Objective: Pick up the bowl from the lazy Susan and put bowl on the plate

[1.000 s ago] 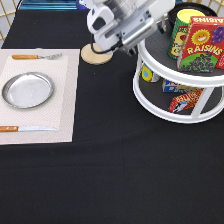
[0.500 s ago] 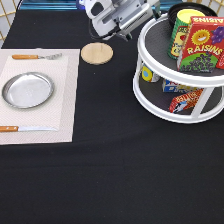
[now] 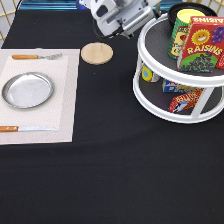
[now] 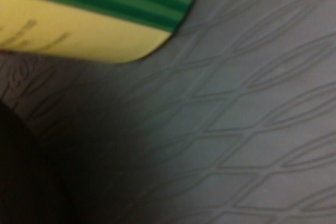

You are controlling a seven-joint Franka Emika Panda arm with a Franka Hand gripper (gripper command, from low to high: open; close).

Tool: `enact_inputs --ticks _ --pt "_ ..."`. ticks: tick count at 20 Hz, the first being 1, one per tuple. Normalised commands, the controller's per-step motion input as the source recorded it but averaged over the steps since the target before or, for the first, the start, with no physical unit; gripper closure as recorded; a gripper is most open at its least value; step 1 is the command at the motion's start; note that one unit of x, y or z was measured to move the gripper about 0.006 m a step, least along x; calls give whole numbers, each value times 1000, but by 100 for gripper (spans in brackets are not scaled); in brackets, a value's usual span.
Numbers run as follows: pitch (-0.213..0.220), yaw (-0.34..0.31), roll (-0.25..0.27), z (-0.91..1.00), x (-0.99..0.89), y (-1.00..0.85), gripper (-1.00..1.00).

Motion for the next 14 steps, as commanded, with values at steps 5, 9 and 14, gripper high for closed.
enact_inputs --ticks 5,9,14 --pt "2 -72 -11 -183 22 -93 -100" --pt "0 -73 -12 -201 3 -42 -100" --pt "0 -42 -20 -197 2 64 -100"
